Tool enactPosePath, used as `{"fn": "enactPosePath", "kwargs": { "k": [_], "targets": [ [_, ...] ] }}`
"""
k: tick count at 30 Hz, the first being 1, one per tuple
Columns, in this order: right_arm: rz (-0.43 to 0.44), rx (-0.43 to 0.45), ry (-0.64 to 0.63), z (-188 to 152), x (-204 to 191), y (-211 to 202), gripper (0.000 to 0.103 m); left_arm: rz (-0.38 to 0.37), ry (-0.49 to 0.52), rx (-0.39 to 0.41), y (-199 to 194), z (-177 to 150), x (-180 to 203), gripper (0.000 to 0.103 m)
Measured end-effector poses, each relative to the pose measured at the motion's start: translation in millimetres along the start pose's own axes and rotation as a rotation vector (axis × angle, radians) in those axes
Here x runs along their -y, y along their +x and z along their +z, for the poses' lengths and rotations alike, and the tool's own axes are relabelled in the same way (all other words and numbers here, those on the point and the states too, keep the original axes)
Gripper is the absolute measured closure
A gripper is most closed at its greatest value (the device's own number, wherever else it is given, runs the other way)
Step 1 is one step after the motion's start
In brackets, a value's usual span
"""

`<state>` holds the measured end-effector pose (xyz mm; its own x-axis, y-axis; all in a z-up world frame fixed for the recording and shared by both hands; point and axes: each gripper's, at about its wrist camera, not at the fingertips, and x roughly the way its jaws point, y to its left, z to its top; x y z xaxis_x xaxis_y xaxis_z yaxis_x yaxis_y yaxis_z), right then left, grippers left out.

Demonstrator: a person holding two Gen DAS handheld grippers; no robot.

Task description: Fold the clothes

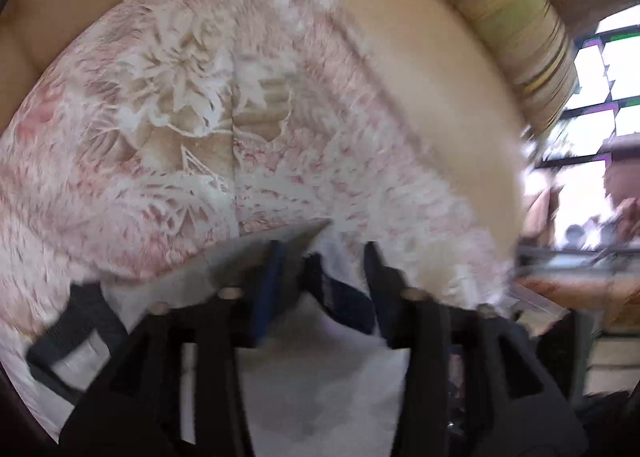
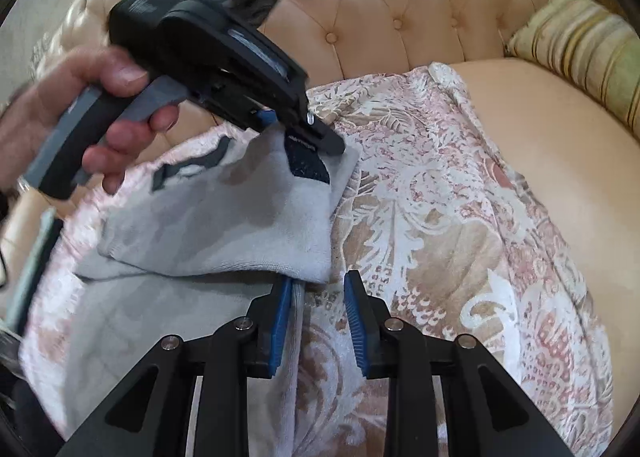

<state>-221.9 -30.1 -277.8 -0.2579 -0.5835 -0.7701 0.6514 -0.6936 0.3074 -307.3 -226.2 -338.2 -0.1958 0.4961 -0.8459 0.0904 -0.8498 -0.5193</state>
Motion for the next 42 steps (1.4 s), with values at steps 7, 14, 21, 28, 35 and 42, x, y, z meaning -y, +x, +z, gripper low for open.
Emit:
{"fn": "enactPosePath", "kwargs": {
  "k": [7,14,21,28,35,42],
  "targets": [
    [0.142,0.141,0.151,9,31,-34,0.071,-0.127,-0.301,0.509,-156,-117,-85,0.053],
    [0.213,0.124,0.321,24,37,-13,0.052,-0.241,-0.667,0.674,-163,-275,-179,0.053],
    [0.200,0.165,0.358,21,35,-16,0.044,-0.281,-0.739,0.569,-125,-264,-186,0.053],
    [0.195,0.156,0.421,21,55,-11,0.043,-0.229,-0.774,0.503,-104,-246,-179,0.053],
    [0.188,0.181,0.476,18,70,-14,0.038,-0.068,-0.675,0.539,-112,-237,-159,0.089],
    [0.221,0.203,0.537,14,80,-15,0.038,0.174,-0.568,0.631,-137,-262,-126,0.089]
  ]
}}
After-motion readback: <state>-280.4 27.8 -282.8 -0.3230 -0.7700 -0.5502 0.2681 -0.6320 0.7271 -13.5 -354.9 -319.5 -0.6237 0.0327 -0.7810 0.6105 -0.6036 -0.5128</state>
